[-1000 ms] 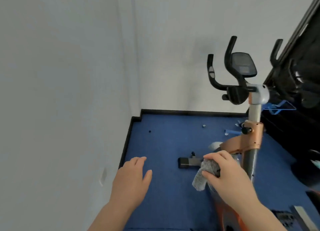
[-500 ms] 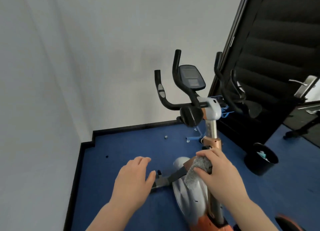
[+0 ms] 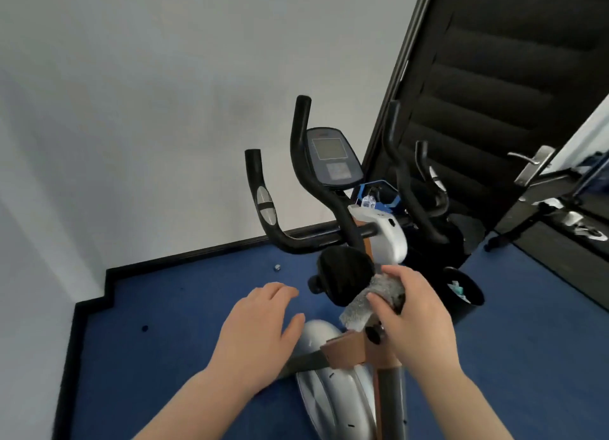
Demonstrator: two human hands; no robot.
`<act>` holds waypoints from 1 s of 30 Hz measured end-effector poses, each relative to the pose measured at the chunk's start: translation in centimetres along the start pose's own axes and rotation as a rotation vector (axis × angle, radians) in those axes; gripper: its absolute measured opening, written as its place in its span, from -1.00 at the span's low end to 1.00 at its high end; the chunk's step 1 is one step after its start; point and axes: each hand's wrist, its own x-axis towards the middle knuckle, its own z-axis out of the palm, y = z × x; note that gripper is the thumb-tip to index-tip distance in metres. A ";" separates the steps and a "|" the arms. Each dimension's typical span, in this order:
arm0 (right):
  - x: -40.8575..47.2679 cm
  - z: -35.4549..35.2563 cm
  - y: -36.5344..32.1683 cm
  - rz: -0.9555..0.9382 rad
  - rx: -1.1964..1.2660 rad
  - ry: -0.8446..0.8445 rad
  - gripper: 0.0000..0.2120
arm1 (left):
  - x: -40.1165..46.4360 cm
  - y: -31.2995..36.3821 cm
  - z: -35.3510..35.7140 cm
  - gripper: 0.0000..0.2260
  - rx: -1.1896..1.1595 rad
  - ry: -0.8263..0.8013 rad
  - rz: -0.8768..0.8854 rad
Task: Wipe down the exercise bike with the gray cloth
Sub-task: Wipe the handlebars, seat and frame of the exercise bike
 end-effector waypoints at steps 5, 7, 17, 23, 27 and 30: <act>3.7 1.3 -0.8 -0.116 -0.014 0.182 -0.59 | 5.2 0.4 0.5 -0.58 -0.092 0.044 0.119; 4.9 2.7 -1.5 -0.219 -0.014 0.139 -0.65 | 5.9 1.0 1.4 -0.57 -0.155 0.030 0.125; 2.6 5.5 1.4 -0.320 0.089 -0.019 -0.69 | 4.6 2.0 5.4 -0.47 -0.389 0.035 0.003; 6.0 4.8 -0.6 -0.137 0.405 -0.120 -0.81 | 4.1 2.4 6.3 -0.60 -0.795 0.093 -0.161; 2.5 7.6 -1.2 -0.168 0.399 -0.068 -0.74 | 3.8 3.0 6.5 -0.65 -1.121 0.172 -0.173; 1.4 6.5 1.3 -0.217 0.439 -0.084 -0.73 | 3.6 3.5 7.0 -0.63 -1.093 0.192 -0.167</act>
